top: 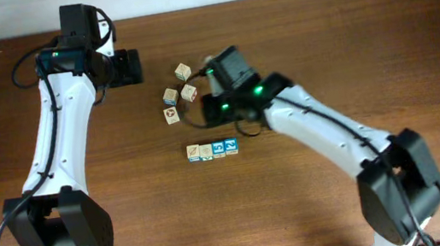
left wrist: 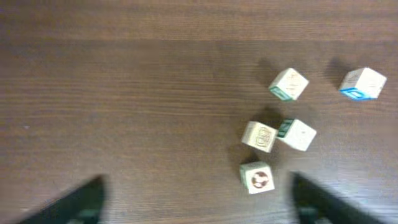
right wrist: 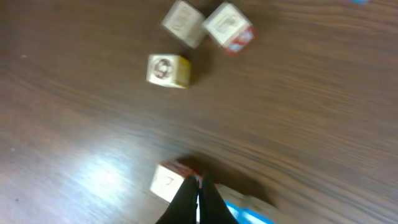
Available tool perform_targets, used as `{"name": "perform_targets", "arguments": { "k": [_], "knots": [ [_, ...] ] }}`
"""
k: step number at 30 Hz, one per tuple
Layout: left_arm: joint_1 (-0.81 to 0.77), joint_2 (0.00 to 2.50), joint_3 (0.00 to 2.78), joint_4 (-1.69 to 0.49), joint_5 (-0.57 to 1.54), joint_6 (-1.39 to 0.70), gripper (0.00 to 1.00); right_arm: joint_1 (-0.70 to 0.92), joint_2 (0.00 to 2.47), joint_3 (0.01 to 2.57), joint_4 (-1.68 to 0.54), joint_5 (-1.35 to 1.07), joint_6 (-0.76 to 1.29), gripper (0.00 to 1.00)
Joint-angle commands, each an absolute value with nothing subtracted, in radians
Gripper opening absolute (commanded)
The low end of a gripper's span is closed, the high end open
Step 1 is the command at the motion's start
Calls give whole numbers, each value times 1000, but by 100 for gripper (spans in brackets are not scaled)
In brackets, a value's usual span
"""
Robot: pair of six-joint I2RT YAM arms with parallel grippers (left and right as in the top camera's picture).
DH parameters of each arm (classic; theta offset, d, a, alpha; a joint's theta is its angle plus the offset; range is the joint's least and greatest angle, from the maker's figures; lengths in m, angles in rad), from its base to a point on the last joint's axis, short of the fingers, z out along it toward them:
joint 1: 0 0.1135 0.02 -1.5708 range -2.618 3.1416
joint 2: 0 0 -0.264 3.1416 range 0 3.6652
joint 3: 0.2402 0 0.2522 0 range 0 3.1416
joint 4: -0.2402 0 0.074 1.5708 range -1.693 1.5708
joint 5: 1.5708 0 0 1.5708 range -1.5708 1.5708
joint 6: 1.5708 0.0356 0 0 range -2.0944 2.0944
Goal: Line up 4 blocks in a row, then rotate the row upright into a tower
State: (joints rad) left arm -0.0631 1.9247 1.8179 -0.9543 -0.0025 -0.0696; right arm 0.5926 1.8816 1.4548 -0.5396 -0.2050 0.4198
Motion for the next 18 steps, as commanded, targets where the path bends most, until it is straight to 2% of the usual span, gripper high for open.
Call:
{"name": "perform_targets", "arguments": {
  "k": [1,5,7,18],
  "knots": [
    [-28,1937,1833,-982,-88,-78,77,670,1950,1457,-465,-160,462,5],
    [35,1937,1833,-989,-87,-131,82,690,2040,1457,-440,-171,461,5],
    [38,1937,1833,-987,-88,-131,94,699,2074,1457,-426,-180,461,5],
    [38,1943,1833,-986,-87,-131,95,728,2120,1457,-426,-191,461,5]
  ]
}}
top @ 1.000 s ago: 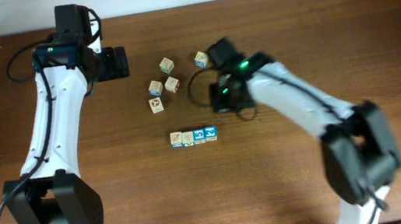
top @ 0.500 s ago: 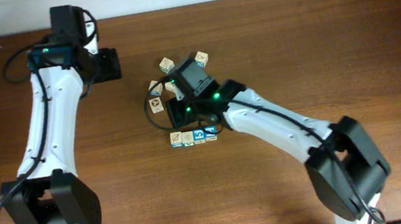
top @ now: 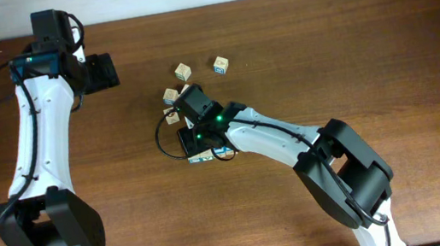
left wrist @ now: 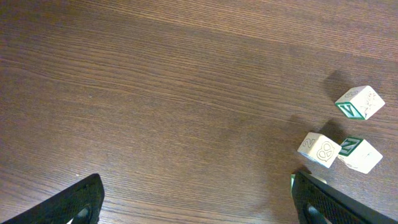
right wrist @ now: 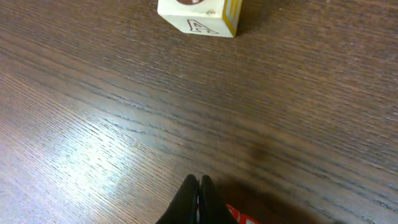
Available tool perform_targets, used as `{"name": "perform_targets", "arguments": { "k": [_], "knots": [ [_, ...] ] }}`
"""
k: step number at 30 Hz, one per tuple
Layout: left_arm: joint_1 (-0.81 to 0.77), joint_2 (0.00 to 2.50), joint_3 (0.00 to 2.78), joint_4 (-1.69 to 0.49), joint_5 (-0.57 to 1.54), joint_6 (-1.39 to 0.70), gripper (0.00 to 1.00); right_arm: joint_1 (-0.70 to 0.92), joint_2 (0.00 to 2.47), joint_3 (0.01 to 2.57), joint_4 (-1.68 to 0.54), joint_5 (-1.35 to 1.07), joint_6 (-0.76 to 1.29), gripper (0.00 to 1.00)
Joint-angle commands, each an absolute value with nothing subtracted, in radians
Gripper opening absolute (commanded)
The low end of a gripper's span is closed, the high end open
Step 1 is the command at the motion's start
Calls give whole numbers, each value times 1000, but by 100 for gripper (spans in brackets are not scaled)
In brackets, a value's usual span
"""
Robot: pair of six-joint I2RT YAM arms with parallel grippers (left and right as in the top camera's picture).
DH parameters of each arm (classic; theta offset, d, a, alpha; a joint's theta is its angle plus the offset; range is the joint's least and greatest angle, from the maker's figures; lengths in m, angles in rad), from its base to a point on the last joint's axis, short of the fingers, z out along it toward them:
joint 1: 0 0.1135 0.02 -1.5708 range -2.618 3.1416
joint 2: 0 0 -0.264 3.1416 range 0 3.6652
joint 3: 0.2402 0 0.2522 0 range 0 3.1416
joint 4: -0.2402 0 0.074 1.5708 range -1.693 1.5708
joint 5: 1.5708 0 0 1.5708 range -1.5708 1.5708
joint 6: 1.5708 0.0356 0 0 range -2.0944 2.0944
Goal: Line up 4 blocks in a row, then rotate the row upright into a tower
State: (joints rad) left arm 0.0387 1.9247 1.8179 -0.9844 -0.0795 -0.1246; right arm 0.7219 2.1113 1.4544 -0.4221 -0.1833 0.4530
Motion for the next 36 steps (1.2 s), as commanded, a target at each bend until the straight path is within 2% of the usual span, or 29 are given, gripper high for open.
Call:
{"name": "perform_targets", "arguments": {
  "k": [1,5,7,8,9,10,14,19,22,29,36],
  "knots": [
    [38,1948,1833,-986,-87,-131,95,726,2120,1458,-422,-186,461,5],
    [38,1969,1833,-975,-87,-131,96,649,2070,1531,-488,-172,447,5],
    [37,1967,1837,-994,-52,-131,88,567,1965,1590,-624,-184,427,5],
    [37,1967,1837,-1052,18,-131,62,506,1892,1603,-757,-204,427,5],
    [37,1967,1837,-1094,44,-133,45,465,1860,1603,-851,-224,425,5],
    [37,1969,1833,-1193,49,-192,1,411,1853,1601,-986,-265,367,5],
    [9,1970,1737,-1275,94,-232,0,397,1888,1450,-958,-348,288,4],
    [-94,1970,1417,-1043,330,-232,0,399,1906,1260,-701,-416,393,4],
    [-161,1970,1314,-936,360,-252,0,399,1907,1206,-637,-415,401,4],
    [-227,1971,1281,-835,311,-291,0,399,1907,1176,-596,-415,401,4],
    [-286,1971,1281,-777,400,-245,0,399,1908,1176,-598,-415,402,4]
  ]
}}
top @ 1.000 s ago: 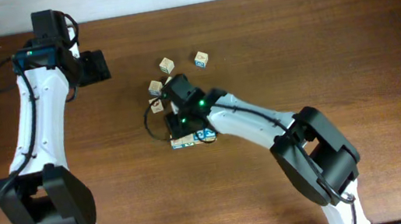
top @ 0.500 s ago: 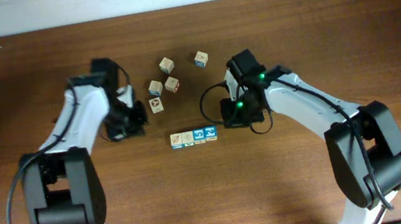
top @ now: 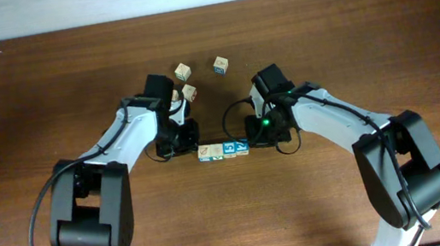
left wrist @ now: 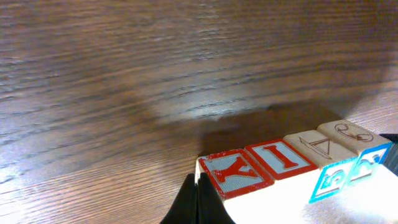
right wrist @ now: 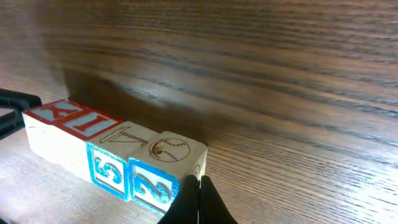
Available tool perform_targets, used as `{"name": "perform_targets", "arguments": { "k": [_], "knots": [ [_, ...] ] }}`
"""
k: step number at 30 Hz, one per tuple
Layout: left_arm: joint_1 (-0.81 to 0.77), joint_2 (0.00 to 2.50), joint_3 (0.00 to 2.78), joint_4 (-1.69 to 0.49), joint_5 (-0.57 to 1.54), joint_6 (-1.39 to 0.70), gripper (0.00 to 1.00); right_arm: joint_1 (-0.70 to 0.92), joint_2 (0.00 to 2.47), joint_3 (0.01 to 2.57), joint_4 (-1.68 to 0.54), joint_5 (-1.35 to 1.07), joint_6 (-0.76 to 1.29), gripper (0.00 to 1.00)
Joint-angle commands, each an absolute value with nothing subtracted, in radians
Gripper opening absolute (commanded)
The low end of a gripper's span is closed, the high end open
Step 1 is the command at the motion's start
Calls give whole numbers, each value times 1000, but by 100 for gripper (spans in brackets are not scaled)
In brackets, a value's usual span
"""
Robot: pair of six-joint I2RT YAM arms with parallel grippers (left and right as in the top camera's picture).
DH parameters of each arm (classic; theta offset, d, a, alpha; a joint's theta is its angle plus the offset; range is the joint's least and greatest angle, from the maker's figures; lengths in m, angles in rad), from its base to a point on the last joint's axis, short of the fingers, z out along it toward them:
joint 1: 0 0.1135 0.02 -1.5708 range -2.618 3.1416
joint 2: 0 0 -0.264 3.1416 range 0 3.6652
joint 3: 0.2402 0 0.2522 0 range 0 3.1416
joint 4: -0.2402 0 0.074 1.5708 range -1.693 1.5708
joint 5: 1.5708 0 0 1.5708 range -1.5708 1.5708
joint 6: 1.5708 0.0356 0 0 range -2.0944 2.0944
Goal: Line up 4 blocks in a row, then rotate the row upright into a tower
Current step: 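Clamp both ends of the block row with the left and right grippers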
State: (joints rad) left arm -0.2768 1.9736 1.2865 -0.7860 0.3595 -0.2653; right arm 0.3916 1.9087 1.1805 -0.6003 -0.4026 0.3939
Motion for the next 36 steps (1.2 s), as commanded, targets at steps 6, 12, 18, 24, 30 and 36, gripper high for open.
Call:
{"name": "perform_targets", "arguments": {
  "k": [6,12,18,24,30,36],
  "knots": [
    [-290,1971,1280,-816,375,-245,0,399,1910,1176,-624,-408,409,4],
    [-270,1971,1280,-836,416,-154,0,399,1910,1176,-624,-408,409,4],
    [-141,1971,1281,-850,453,-106,0,333,1910,1176,-650,-417,433,4],
    [-122,1971,1238,-847,618,-74,0,313,1911,1078,-476,-618,397,4],
    [-147,1971,1211,-811,598,-96,0,307,1911,1069,-466,-617,401,4],
    [-157,1971,1211,-803,608,-119,0,307,1911,1069,-463,-617,402,4]
  ]
}}
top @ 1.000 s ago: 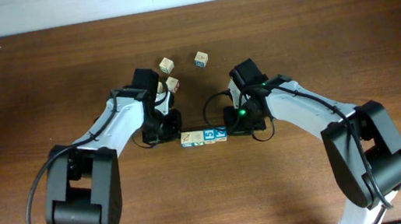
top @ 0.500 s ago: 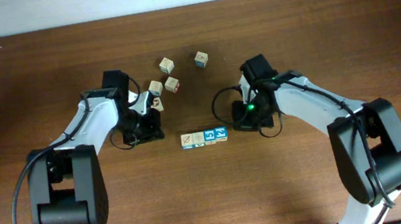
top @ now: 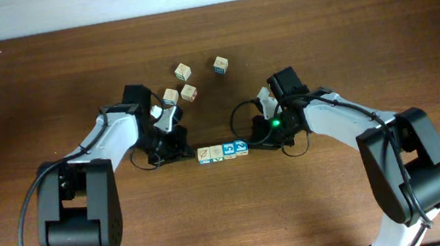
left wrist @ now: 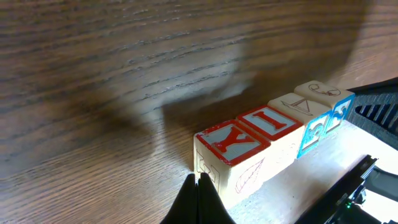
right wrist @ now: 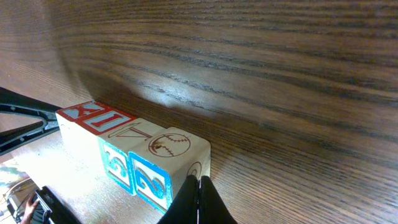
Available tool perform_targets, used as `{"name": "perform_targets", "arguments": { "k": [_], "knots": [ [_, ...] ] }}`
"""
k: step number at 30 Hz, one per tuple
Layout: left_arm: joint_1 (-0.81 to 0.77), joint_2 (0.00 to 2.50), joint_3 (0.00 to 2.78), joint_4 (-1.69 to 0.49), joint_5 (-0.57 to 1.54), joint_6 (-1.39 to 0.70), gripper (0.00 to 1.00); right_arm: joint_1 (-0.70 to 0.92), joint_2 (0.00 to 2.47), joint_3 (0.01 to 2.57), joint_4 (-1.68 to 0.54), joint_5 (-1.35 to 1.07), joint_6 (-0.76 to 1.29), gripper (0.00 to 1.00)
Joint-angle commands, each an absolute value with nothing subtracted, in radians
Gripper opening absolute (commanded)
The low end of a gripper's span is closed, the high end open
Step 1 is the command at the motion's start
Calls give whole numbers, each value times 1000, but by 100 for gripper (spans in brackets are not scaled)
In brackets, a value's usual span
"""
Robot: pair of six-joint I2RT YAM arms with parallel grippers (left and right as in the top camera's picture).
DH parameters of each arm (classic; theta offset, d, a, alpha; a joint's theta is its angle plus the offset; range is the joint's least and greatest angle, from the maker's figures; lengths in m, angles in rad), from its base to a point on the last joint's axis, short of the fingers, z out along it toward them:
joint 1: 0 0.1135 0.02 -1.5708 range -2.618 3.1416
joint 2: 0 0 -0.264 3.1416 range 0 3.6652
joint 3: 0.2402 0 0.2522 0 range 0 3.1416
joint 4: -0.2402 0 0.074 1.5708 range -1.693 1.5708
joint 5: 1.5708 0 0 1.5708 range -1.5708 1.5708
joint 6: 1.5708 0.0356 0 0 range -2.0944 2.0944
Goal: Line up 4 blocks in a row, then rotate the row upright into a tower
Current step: 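Clamp both ends of the block row with the left and right grippers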
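Note:
A row of wooden letter blocks [top: 222,152] lies end to end at the table's middle. In the left wrist view its near end is the red Y block [left wrist: 231,147], followed by a red I block [left wrist: 269,121]. My left gripper [left wrist: 199,182] is shut, its tips against the Y block's end face; overhead it [top: 190,152] sits at the row's left end. My right gripper [right wrist: 200,184] is shut too, tips touching the baseball block [right wrist: 171,152] with the blue 2, at the row's right end [top: 252,144].
Several loose blocks lie behind the row: one [top: 184,71] and a blue-edged one [top: 220,64] farther back, two more [top: 171,96] [top: 189,92] close to my left arm. Both arms reach in low from the sides.
Both arms have swung a little outward, the left wrist to the left and the right wrist to the right. The tips remain at the row's ends, and the row has barely shifted.
First my left gripper was open, high over the back left, and my right was shut near the loose blocks. Then the right was shut at the row's left end. Later both grippers were shut at opposite ends of the row, where they remain.

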State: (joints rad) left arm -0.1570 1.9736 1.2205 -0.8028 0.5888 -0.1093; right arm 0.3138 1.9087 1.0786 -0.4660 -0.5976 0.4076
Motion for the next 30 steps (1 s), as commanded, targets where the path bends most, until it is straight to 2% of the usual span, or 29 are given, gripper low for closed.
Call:
{"name": "perform_targets", "arguments": {
  "k": [1,9,23,30],
  "knots": [
    [-159,1971,1211,-804,615,-119,0,307,1911,1069,-463,-617,402,4],
    [-212,1971,1211,-801,614,-124,0,307,1911,1069,-464,-617,401,4],
    [-213,1971,1211,-770,607,-171,0,295,1878,1071,-467,-678,371,4],
    [-213,1971,1211,-759,607,-191,0,346,1816,1095,-474,-669,371,4]
  ]
}}
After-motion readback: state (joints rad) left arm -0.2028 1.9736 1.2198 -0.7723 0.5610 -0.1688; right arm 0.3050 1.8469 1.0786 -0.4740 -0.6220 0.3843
